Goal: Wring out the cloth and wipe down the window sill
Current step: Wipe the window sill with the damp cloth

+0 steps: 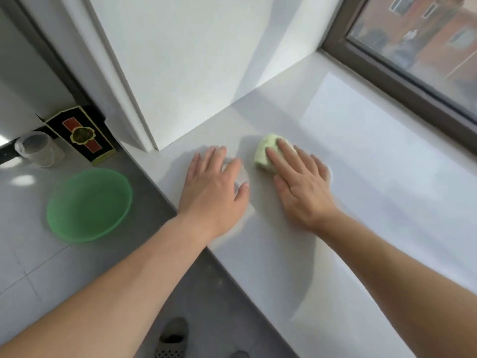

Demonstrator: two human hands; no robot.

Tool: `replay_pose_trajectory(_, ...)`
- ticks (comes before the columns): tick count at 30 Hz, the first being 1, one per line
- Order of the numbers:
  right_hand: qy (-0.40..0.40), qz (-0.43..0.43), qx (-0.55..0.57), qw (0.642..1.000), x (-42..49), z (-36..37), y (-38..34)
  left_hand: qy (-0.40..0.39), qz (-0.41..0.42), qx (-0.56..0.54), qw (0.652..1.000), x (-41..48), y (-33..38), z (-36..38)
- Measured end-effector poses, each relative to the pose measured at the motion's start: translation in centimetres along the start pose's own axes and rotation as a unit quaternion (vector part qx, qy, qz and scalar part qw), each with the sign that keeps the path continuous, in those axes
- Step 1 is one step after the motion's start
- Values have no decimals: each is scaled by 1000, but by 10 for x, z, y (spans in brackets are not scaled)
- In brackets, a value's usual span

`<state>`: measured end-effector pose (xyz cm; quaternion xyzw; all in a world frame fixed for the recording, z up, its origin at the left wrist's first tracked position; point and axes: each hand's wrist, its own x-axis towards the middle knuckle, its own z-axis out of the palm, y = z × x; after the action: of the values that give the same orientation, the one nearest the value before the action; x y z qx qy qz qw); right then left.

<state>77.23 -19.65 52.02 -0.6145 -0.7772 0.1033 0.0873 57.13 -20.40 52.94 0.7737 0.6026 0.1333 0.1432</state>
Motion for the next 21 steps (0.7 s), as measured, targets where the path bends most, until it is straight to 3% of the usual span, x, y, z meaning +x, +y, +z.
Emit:
replay_pose_trajectory(2, -18, -63, -8, 998, -10, -2, 16, -18, 41, 4, 999, 22, 3, 3)
replay_pose_trajectory(3, -12, -55, -15, 998, 0, -6, 33, -25, 59, 7, 998, 33, 4, 6)
replay_pose_trajectory(6, 37, 97, -26, 994, 57, -24, 93, -48, 93, 13, 994, 64, 6, 15)
replay_pose_trajectory(10, 75, 318, -19, 945, 118, -44, 139, -92, 111, 57, 988, 100, 19, 27)
replay_pose_trajectory(12, 73, 316, -13, 946, 138, -40, 134, -108, 109, 82, 985, 114, 30, 33)
replay_pose_trajectory(16, 60, 209, -52, 975, 148, -38, 148, -72, 109, 116, 985, 120, 36, 47)
replay_pose_trajectory(21, 96, 372, -63, 921, 108, -64, 214, -60, 110, 111, 986, 120, 35, 49)
